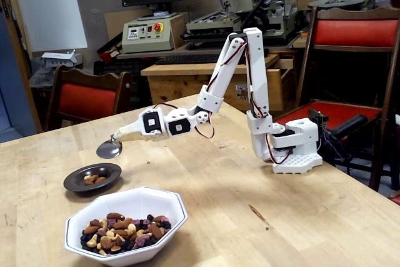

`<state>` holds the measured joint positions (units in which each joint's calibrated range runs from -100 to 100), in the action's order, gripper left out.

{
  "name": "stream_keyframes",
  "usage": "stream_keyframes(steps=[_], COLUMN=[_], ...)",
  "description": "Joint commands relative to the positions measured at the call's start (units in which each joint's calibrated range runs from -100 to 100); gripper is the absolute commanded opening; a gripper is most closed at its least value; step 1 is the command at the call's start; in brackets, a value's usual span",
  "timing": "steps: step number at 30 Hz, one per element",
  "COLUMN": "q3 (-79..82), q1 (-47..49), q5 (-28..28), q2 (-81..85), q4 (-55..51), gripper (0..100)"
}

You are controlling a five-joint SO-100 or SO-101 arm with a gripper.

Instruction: Use spoon to take food

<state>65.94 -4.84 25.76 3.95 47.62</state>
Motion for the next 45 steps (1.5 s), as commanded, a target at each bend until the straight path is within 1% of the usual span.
stream_keyframes(steps=[1,15,23,33,39,45], q3=[-0.63,-0.63,-0.63,-0.63,-2.04,-6.38], q1=[2.09,2.24,2.69,2.61,2.24,2.69], q5=[0.15,-0.73,-9.04,-17.14,-20.17,-20.90], q2=[1.40,1.49,1.57,1.57,2.60,6.11], q4=[0.76,0.84,1.39,1.47,1.55,1.55], gripper=[4,4,4,4,4,4])
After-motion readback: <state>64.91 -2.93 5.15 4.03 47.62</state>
